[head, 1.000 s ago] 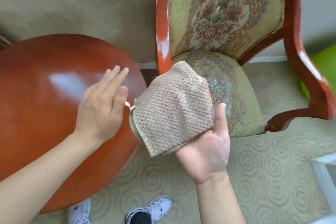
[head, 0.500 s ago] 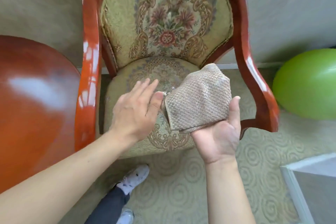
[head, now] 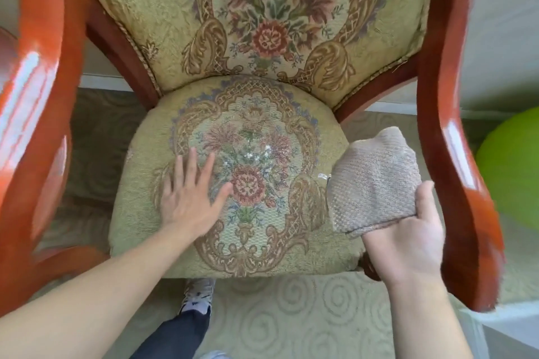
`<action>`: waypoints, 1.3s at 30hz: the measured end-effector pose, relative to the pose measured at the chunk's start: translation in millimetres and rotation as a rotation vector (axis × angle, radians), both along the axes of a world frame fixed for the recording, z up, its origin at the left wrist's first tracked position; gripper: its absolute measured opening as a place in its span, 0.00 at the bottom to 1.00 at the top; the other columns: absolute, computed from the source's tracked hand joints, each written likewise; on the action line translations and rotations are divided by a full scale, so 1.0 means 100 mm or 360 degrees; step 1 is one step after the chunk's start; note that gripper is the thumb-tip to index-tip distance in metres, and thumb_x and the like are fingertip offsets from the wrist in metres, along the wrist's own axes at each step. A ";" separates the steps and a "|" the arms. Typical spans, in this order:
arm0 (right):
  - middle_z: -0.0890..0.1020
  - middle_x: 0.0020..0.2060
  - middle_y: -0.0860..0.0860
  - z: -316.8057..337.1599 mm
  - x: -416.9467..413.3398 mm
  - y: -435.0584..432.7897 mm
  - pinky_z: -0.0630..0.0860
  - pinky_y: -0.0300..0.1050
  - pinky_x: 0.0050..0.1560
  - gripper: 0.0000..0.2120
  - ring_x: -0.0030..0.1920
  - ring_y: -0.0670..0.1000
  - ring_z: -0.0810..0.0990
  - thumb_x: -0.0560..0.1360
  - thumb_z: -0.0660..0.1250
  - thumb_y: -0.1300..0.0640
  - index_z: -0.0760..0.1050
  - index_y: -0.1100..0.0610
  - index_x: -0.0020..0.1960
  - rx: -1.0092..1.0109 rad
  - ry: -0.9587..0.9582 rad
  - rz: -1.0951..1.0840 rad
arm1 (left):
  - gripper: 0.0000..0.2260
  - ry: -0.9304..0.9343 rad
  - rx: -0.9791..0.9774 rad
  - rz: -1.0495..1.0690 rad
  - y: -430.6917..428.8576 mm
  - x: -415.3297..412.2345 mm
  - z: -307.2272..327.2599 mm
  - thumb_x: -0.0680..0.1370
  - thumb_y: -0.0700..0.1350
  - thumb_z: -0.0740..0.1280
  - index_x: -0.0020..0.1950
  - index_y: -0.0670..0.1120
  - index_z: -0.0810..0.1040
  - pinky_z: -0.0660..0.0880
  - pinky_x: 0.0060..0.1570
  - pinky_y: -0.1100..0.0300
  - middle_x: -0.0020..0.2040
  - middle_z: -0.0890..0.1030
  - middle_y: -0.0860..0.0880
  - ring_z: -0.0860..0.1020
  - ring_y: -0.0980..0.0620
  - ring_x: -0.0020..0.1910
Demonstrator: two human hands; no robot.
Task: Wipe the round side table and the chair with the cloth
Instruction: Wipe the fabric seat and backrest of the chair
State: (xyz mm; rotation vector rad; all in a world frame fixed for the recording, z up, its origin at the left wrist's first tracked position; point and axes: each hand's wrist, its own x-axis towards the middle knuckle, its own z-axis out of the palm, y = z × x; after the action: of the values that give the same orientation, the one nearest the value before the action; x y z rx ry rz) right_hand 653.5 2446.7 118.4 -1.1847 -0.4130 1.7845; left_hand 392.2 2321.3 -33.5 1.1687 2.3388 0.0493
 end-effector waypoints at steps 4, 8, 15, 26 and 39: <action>0.84 0.62 0.52 -0.35 0.06 0.34 0.75 0.56 0.65 0.26 0.63 0.53 0.82 0.81 0.57 0.38 0.78 0.54 0.67 0.0089 -0.0471 -0.0037 | 0.37 0.0232 0.0073 0.0028 0.11 -0.16 -0.31 0.75 0.75 0.35 0.79 0.59 0.29 0.41 0.77 0.35 0.80 0.28 0.50 0.31 0.44 0.79; 0.80 0.66 0.53 -0.77 -0.11 0.59 0.72 0.56 0.70 0.37 0.65 0.52 0.79 0.75 0.57 0.30 0.70 0.56 0.72 0.0060 -0.1141 -0.0063 | 0.36 0.0363 0.0158 0.0092 0.15 -0.14 -0.52 0.77 0.74 0.39 0.80 0.60 0.34 0.42 0.75 0.30 0.82 0.36 0.52 0.37 0.43 0.81; 0.71 0.70 0.50 -1.60 -0.61 0.64 0.55 0.23 0.62 0.30 0.73 0.49 0.65 0.83 0.52 0.38 0.65 0.56 0.76 0.0576 -0.1725 0.0485 | 0.33 0.0493 0.0316 0.0153 0.14 -0.10 -0.65 0.79 0.71 0.40 0.82 0.60 0.42 0.45 0.75 0.30 0.83 0.42 0.53 0.42 0.45 0.81; 0.46 0.82 0.58 -1.93 -0.91 0.51 0.40 0.53 0.78 0.30 0.81 0.57 0.42 0.82 0.43 0.35 0.46 0.43 0.81 0.0630 -0.2106 0.0901 | 0.33 0.0510 0.0335 0.0148 0.15 -0.06 -0.65 0.79 0.70 0.36 0.82 0.59 0.41 0.46 0.74 0.28 0.83 0.41 0.52 0.41 0.43 0.81; 0.42 0.75 0.40 -1.76 -1.76 -0.33 0.32 0.49 0.76 0.24 0.78 0.49 0.36 0.82 0.42 0.37 0.50 0.39 0.77 0.1071 -0.1605 0.1450 | 0.28 0.0452 0.0359 0.0133 0.12 -0.08 -0.65 0.81 0.62 0.33 0.81 0.59 0.40 0.42 0.75 0.30 0.83 0.40 0.54 0.40 0.44 0.82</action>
State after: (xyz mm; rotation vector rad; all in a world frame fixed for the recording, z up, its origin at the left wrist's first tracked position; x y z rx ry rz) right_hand 477.9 2413.6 -58.0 -1.3884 -2.2201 1.3138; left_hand 384.7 2333.4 -98.8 1.2529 2.6884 0.1928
